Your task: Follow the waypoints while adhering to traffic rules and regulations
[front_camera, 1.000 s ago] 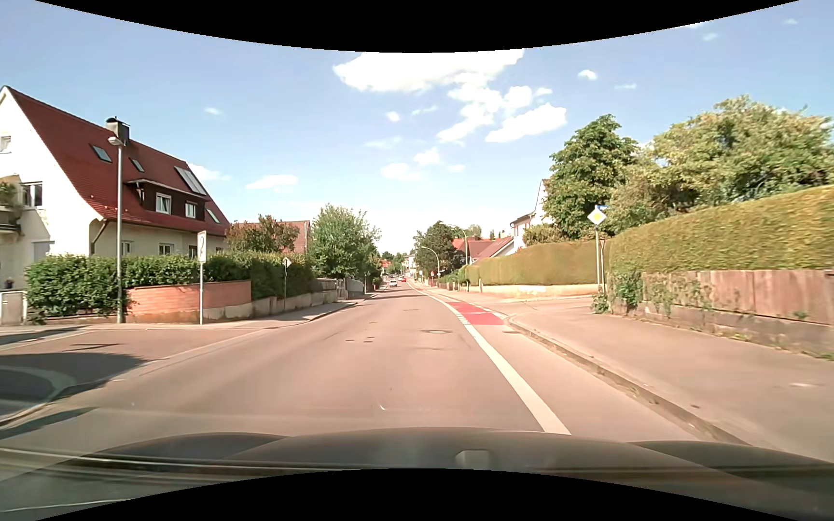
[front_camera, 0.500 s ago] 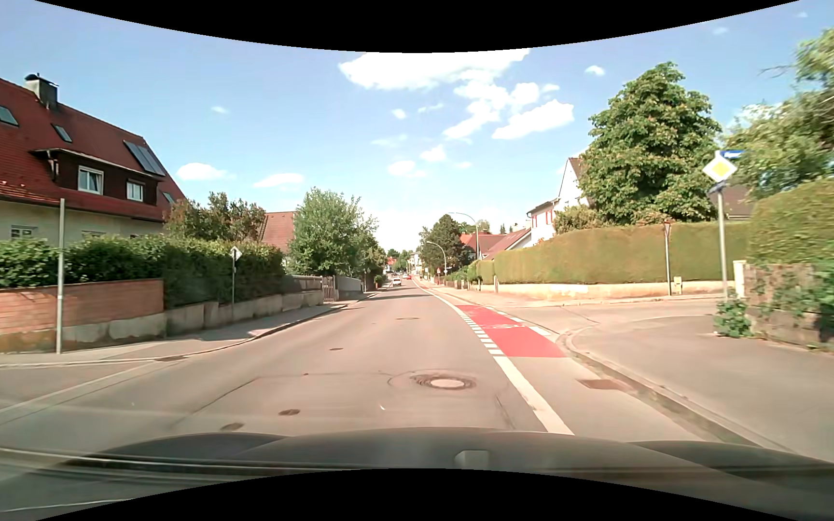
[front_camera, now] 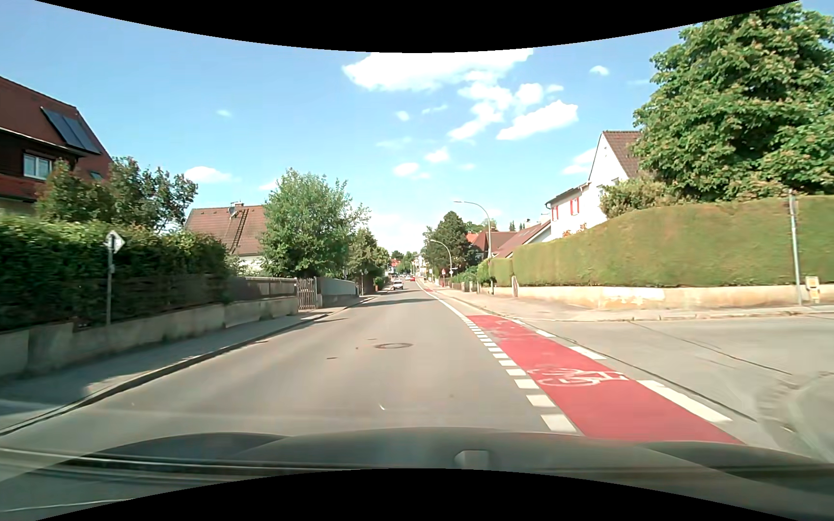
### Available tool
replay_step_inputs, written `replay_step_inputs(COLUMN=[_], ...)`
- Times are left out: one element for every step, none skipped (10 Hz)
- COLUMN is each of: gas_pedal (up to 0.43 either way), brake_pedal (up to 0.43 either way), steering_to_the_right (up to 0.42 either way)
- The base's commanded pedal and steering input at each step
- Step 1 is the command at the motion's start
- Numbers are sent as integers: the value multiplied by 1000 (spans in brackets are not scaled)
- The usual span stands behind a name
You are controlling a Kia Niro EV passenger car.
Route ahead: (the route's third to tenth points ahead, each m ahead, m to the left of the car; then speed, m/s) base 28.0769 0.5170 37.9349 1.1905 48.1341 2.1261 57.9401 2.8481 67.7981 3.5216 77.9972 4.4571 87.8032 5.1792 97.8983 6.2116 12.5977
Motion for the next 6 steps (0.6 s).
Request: replay_step_inputs(gas_pedal=[20, 20, 20, 20, 20, 20], brake_pedal=[6, 6, 6, 6, 6, 6], steering_to_the_right=[-10, -11, -11, -12, -11, -11])
